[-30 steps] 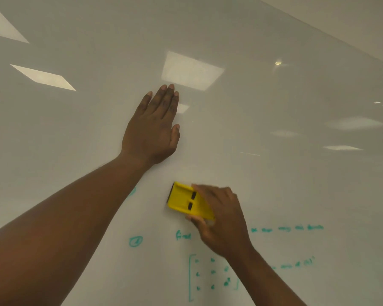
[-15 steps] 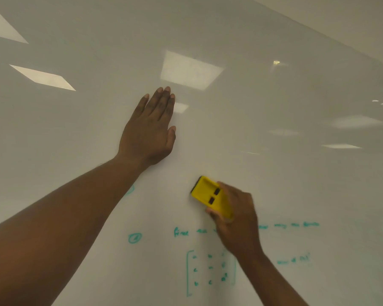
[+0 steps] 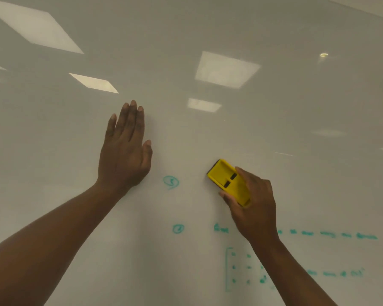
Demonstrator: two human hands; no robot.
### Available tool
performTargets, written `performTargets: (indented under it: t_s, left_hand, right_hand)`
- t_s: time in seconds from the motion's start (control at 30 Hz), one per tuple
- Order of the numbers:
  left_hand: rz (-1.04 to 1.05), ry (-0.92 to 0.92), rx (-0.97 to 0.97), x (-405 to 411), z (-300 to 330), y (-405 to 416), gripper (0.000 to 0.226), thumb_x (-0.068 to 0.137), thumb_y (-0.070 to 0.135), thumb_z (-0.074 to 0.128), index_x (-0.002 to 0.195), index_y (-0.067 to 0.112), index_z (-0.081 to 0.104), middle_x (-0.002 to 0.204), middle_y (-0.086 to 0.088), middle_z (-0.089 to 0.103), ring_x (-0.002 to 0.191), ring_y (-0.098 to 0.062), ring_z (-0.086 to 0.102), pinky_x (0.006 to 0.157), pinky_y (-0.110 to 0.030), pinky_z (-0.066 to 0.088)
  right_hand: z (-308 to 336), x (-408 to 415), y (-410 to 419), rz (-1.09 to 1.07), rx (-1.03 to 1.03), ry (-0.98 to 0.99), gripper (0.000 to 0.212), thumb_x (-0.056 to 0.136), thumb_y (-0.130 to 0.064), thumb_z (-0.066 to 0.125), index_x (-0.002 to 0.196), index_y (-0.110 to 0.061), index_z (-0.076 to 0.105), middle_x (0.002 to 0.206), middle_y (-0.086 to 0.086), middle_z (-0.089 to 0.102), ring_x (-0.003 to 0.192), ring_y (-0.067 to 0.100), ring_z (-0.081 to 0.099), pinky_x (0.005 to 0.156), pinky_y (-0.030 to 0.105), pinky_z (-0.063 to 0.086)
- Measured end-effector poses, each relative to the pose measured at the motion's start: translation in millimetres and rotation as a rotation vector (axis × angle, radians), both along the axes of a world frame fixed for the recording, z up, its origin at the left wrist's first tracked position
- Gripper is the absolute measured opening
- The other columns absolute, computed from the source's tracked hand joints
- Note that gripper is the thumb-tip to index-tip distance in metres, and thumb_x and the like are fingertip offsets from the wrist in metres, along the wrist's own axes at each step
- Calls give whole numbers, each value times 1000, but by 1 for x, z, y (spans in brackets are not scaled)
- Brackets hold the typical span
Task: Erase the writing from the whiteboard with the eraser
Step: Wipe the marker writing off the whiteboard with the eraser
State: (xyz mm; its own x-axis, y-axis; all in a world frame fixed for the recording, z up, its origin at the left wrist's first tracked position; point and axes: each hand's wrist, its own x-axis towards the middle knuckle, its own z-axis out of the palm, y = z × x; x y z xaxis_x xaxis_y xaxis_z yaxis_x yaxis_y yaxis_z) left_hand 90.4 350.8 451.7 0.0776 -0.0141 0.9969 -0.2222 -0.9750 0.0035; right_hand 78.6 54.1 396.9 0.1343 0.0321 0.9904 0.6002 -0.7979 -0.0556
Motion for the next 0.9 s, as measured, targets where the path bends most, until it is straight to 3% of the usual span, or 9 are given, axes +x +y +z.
performTargets:
  t_s: [0.2, 0.33, 0.47, 0.7, 0.9]
  left_hand:
    - [38, 22, 6, 11, -10, 14, 68, 96, 29, 35, 157, 4, 17, 165, -13, 15, 154, -25, 10, 126, -45, 12]
    - [32, 25, 24, 14, -11, 18, 67, 97, 31, 31, 157, 5, 15, 166, -12, 13, 155, -24, 8, 127, -44, 11]
    - [39, 6, 18, 14, -11, 17, 67, 97, 29, 34, 157, 5, 17, 165, -12, 16, 154, -24, 10, 126, -43, 11]
    - [43, 1, 20, 15, -13, 18, 67, 97, 30, 33, 157, 6, 17, 165, -11, 16, 154, -23, 10, 126, -43, 12]
    - [19, 5, 26, 15, -13, 21, 67, 97, 32, 31, 157, 6, 17, 165, -11, 17, 154, -23, 11, 126, -43, 13]
  right_hand:
    - [3, 2, 86, 82, -206, -45, 54, 82, -41, 69, 128, -16, 55, 122, 0, 61, 102, 25, 55, 93, 31, 39]
    - [-26, 0, 103, 82, -424, 5, 54, 87, -44, 63, 134, -20, 51, 129, -4, 58, 105, 20, 52, 90, 31, 41]
    - [-27, 1, 74, 54, -574, -35, 53, 88, -40, 60, 135, -18, 51, 128, -1, 59, 102, 26, 56, 88, 36, 44]
    - [27, 4, 93, 37, -220, -71, 55, 81, -38, 70, 130, -17, 55, 120, 1, 61, 101, 26, 53, 88, 36, 42]
    - [-35, 1, 109, 72, -335, -18, 53, 84, -40, 66, 132, -20, 53, 125, -2, 59, 103, 25, 54, 88, 35, 41]
